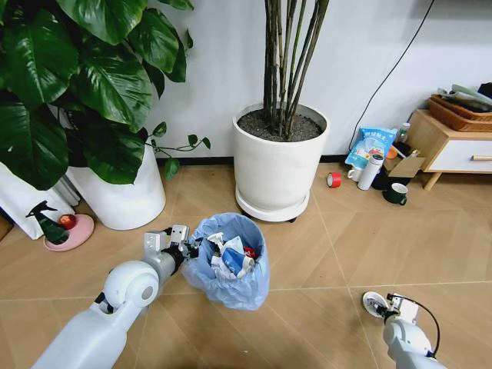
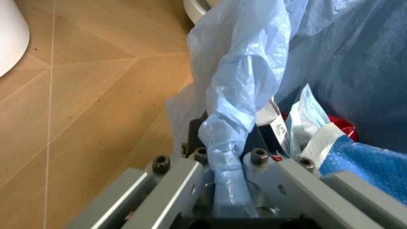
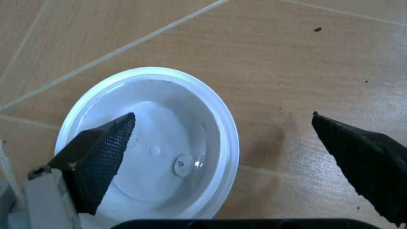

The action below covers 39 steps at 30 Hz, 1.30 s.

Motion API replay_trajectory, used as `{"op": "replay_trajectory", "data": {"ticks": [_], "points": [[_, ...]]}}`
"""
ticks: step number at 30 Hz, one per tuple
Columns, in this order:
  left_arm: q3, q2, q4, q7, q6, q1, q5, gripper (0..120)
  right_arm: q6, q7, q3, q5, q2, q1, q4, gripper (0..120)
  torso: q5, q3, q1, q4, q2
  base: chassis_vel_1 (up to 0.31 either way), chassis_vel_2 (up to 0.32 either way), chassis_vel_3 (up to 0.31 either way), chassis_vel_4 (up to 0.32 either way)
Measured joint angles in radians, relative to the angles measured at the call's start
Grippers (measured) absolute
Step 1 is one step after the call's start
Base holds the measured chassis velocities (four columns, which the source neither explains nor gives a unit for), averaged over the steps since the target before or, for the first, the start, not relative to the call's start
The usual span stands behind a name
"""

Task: Pick up the trash bin and place the garbage on the floor into it.

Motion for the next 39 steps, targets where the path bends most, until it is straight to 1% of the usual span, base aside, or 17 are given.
{"op": "replay_trajectory", "data": {"ticks": [7,11,13,14,17,19,20,22,23,25,26,27,29,31,33,37,39], "points": [[0.0,-0.003,0.0,-0.002,0.0,0.0,0.0,0,0.003,0.001,0.001,0.0,0.009,0.006,-0.014,100,-0.0004,0.0,0.0,-0.0001,0.0,0.0,0.0,0.0,0.0],[0.001,-0.004,0.001,-0.003,0.0,0.0,0.0,0,0.004,0.0,0.001,0.001,0.013,0.01,-0.016,94,-0.0004,0.0,0.0,0.0,0.0,0.0,0.0,0.0,0.0],[0.001,-0.004,0.002,-0.003,0.0,0.0,0.001,0,0.004,0.0,0.001,0.002,0.015,0.011,-0.016,86,-0.0004,0.0,0.0,0.0001,0.0,0.0,0.0,0.0,0.0],[0.001,-0.004,0.002,-0.003,0.0,0.0,0.001,0,0.004,0.0,0.001,0.002,0.015,0.011,-0.016,86,-0.0004,0.0,0.0,0.0001,0.0,0.0,0.0,0.0,0.0],[0.001,-0.004,0.002,-0.003,0.0,0.0,0.001,0,0.004,0.0,0.0,0.003,0.023,0.012,-0.015,70,0.0001,0.0,0.0,0.0002,0.0,0.0,0.0,0.0,0.0],[0.001,-0.004,0.002,-0.003,0.0,0.0,0.001,0,0.004,-0.001,0.0,0.004,0.025,0.011,-0.014,68,0.0,0.0,0.0,0.0002,0.0,0.0,0.0,0.0,0.0],[0.001,-0.004,0.003,-0.003,0.0,0.0,0.002,0,0.004,-0.001,0.0,0.004,0.029,0.009,-0.012,61,0.0002,0.0,0.0,0.0004,0.0,0.0,0.0,0.0,0.0],[0.001,-0.004,0.003,-0.003,0.0,0.0,0.002,0,0.004,-0.002,0.001,0.009,0.032,0.006,-0.009,52,0.0005,0.0,0.0,0.0006,0.0,0.0,0.0,0.0,0.0],[0.001,-0.004,0.003,-0.003,0.0,0.0,0.002,0,0.004,-0.002,0.001,0.009,0.032,0.006,-0.009,52,0.0005,0.0,0.0,0.0006,0.0,0.0,0.0,0.0,0.0],[0.001,-0.004,0.003,-0.003,0.0,0.0,0.003,0,0.004,-0.001,0.005,0.012,0.035,0.003,-0.008,41,-0.0001,0.0,0.0,-0.0001,0.0,0.0,0.0,0.0,0.0],[0.001,-0.004,0.003,-0.003,0.0,0.0,0.003,0,0.004,-0.001,0.006,0.015,0.036,0.002,-0.008,38,0.0,0.0,0.0,-0.0002,0.0,0.0,0.0,0.0,0.0],[0.001,-0.004,0.003,-0.003,0.0,0.0,0.003,0,0.004,-0.001,0.006,0.015,0.036,0.002,-0.008,38,0.0,0.0,0.0,-0.0002,0.0,0.0,0.0,0.0,0.0],[0.001,-0.004,0.003,-0.003,-0.001,0.0,0.003,0,0.004,-0.001,0.008,0.023,0.038,0.001,-0.006,26,-0.0001,0.0,0.0,-0.0005,0.0,0.0,0.0,0.0,0.0],[0.001,-0.004,0.003,-0.002,-0.001,0.0,0.003,0,0.004,0.0,0.009,0.024,0.039,0.0,-0.006,23,-0.0001,0.0,0.0,-0.0005,0.0,0.0,0.0,0.0,0.0],[0.001,-0.004,0.003,-0.002,-0.002,0.001,0.003,0,0.004,0.0,0.01,0.026,0.04,0.0,-0.006,12,0.0,0.0,0.0,-0.0005,0.0,0.0,0.0,0.0,0.0],[0.001,-0.004,0.003,-0.001,-0.002,0.001,0.003,0,0.004,-0.001,0.013,0.026,0.042,-0.002,-0.004,7,0.0005,0.0,0.0,0.0001,0.0,0.0,0.0,0.0,0.0],[0.001,-0.004,0.003,-0.001,-0.003,0.001,0.004,0,0.003,-0.002,0.014,0.026,0.044,-0.006,0.003,0,0.0008,0.0,0.0,0.0001,0.0,0.0,0.0,0.0,0.0]]}}
